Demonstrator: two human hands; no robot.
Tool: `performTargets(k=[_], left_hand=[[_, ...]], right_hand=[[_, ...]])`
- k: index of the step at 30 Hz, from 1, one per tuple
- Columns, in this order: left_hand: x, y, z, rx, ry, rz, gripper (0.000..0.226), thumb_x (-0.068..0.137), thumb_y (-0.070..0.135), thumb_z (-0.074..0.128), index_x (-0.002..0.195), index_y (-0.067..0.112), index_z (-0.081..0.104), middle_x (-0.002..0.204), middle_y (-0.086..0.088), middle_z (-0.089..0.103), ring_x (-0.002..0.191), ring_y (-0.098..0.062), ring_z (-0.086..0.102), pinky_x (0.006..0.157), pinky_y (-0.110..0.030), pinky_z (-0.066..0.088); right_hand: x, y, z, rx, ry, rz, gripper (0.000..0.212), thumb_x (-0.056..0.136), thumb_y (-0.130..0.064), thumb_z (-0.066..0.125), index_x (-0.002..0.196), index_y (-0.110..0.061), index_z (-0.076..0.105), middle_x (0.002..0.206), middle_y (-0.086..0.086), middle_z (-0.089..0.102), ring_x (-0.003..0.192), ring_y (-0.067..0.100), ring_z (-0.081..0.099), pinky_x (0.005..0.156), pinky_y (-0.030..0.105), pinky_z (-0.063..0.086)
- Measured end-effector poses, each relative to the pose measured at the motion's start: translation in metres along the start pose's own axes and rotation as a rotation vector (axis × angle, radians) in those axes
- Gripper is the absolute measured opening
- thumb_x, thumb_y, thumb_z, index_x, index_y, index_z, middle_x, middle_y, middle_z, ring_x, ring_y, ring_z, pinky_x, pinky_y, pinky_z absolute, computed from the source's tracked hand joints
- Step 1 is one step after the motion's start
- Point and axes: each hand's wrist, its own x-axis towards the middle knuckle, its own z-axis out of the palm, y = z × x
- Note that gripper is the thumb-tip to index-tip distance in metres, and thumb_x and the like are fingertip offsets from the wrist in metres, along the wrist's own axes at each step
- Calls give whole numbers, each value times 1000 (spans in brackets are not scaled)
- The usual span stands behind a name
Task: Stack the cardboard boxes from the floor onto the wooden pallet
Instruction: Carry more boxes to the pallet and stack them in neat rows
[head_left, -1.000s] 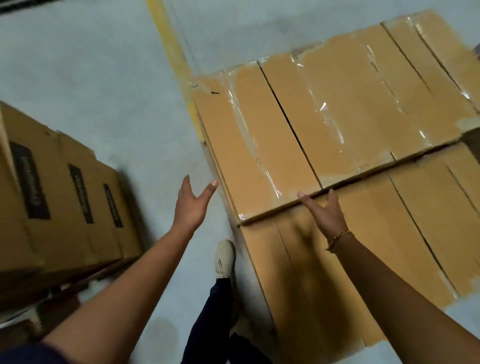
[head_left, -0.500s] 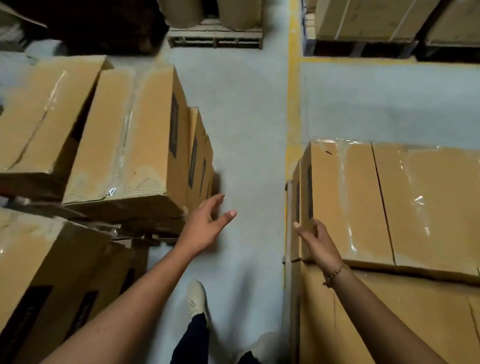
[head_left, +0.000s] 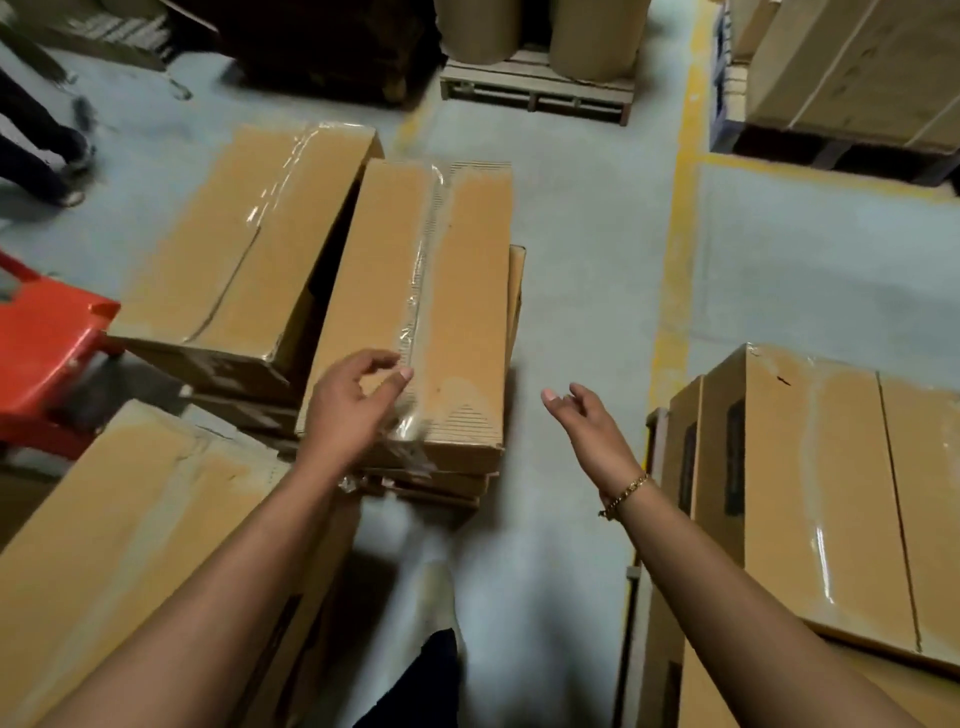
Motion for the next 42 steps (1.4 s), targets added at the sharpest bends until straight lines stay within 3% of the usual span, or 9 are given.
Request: performTargets(k=[5, 11, 18, 22, 28, 33, 37, 40, 42], left_hand=[[73, -51, -33, 150, -31, -137, 65, 98, 43, 66, 153, 16, 45, 157, -10, 42, 145, -30, 38, 113, -45, 34], [122, -99, -35, -27, -158, -391, 92, 96, 53, 65, 166, 20, 14, 170, -8, 23, 154, -33, 27, 121, -48, 26], [138, -130, -22, -299, -239, -549, 98, 81, 71, 72, 157, 18, 40, 151, -6, 55, 137, -29, 53, 116, -46, 40], [135, -126, -13, -369, -212, -506, 79, 82, 57, 80, 146, 20, 55, 131, 0, 69, 120, -22, 65, 110, -47, 48], [123, -110, -1, -395, -231, -452, 73, 83, 53, 81, 144, 22, 56, 128, 2, 70, 117, -21, 67, 109, -46, 50], [85, -77, 18, -367, -285, -394, 55, 85, 49, 80, 133, 30, 59, 126, 3, 70, 118, -21, 66, 109, -43, 49], [36, -38, 48, -333, -341, -289, 68, 96, 35, 72, 153, 12, 44, 131, 9, 55, 125, -13, 53, 98, -23, 37], [-6, -19, 75, -301, -430, -229, 87, 89, 54, 75, 157, 14, 39, 142, 6, 54, 136, -20, 50, 104, -28, 35], [-37, -7, 93, -279, -499, -219, 75, 87, 55, 76, 148, 21, 50, 139, 8, 58, 131, -18, 54, 106, -32, 38]], right_hand=[[44, -31, 61, -27, -2, 46, 76, 99, -51, 60, 160, -15, 30, 161, 3, 40, 145, 17, 41, 103, 25, 29], [76, -43, 99, -24, 68, 118, 37, 99, -47, 61, 126, -25, 49, 117, -17, 61, 99, 5, 60, 86, 29, 44], [84, -27, 109, 5, 107, 191, 52, 84, -61, 74, 126, -33, 61, 115, -12, 71, 104, 13, 68, 101, 42, 53], [83, -20, 111, 76, 141, 176, 47, 80, -55, 81, 121, -38, 64, 112, -14, 74, 103, 11, 71, 99, 42, 55], [65, -12, 92, 131, 190, 144, 34, 83, -49, 82, 110, -43, 62, 112, -14, 74, 104, 11, 70, 101, 42, 55], [19, 11, 59, 176, 271, 125, 55, 79, -54, 83, 127, -35, 61, 112, -13, 75, 103, 11, 71, 100, 43, 56], [-37, 40, 21, 214, 372, 138, 59, 79, -54, 83, 129, -32, 60, 113, -12, 74, 104, 12, 71, 98, 41, 57], [-91, 66, -10, 277, 460, 136, 50, 84, -43, 83, 126, -31, 61, 113, -11, 74, 104, 10, 71, 96, 36, 56], [-131, 88, -29, 306, 516, 129, 51, 83, -42, 83, 128, -29, 63, 113, -12, 75, 103, 8, 71, 96, 35, 57]])
